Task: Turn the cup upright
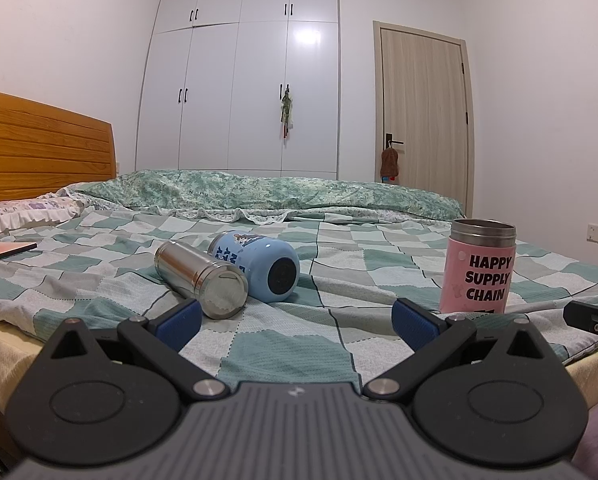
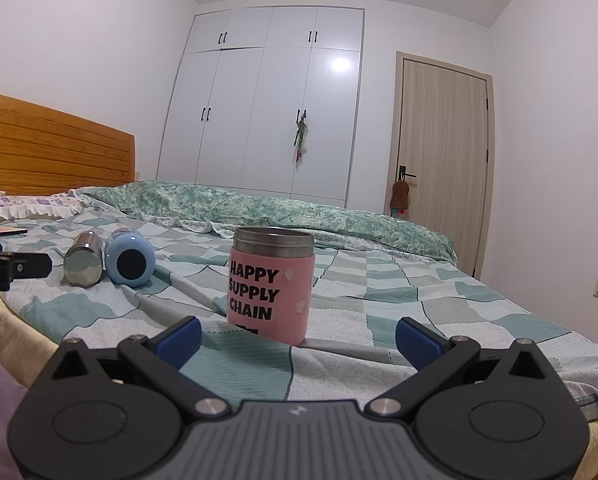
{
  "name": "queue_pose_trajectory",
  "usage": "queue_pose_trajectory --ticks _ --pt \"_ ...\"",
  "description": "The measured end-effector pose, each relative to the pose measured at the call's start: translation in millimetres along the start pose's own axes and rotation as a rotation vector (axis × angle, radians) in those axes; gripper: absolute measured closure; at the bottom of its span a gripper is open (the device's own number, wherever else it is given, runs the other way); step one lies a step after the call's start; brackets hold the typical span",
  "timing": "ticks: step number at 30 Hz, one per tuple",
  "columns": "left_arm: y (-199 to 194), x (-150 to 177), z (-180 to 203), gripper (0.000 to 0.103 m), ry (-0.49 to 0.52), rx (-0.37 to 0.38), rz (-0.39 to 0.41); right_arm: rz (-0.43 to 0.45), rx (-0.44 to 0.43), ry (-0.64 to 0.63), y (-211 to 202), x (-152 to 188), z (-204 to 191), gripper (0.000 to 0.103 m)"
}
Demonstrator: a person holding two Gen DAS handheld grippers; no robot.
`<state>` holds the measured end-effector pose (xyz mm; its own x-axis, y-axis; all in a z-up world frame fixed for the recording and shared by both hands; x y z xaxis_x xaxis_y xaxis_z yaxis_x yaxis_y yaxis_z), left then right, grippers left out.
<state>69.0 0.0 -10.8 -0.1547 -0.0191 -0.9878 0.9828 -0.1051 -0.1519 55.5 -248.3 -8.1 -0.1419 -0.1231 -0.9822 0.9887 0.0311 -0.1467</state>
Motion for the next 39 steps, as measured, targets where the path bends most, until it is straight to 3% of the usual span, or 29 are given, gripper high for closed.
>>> queue_pose_trajectory --ticks 17,23,27,39 --pt "2 -1 0 0.0 -0.014 0.009 -0.011 0.015 -0.023 -0.01 -6 -7 -6 0.0" --pt "0 -13 -9 0.0 -0.047 0.026 -0.037 0.056 -0.128 -0.036 -5 -25 -28 0.0" --pt "4 -28 -23 0.0 -0.034 -0.011 -0.04 0.078 -0.204 -0.056 7 -46 -52 0.0" --pt "46 -59 -92 0.0 -0.016 -0.094 -0.088 0.063 -0.369 -0.144 87 -97 -147 0.0"
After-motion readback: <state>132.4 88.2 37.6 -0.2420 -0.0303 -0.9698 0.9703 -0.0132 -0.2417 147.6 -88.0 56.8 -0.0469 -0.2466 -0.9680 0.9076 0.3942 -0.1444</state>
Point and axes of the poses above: each gripper's, at about its wrist camera, not at the fingertips, and y roughly the way its jaws point, z to its right, x to its underside, the point moved 7 cm from there along y, roughly the way its jaws point, and after that the axes turned 6 degrees about x, right-handed, at the moved point
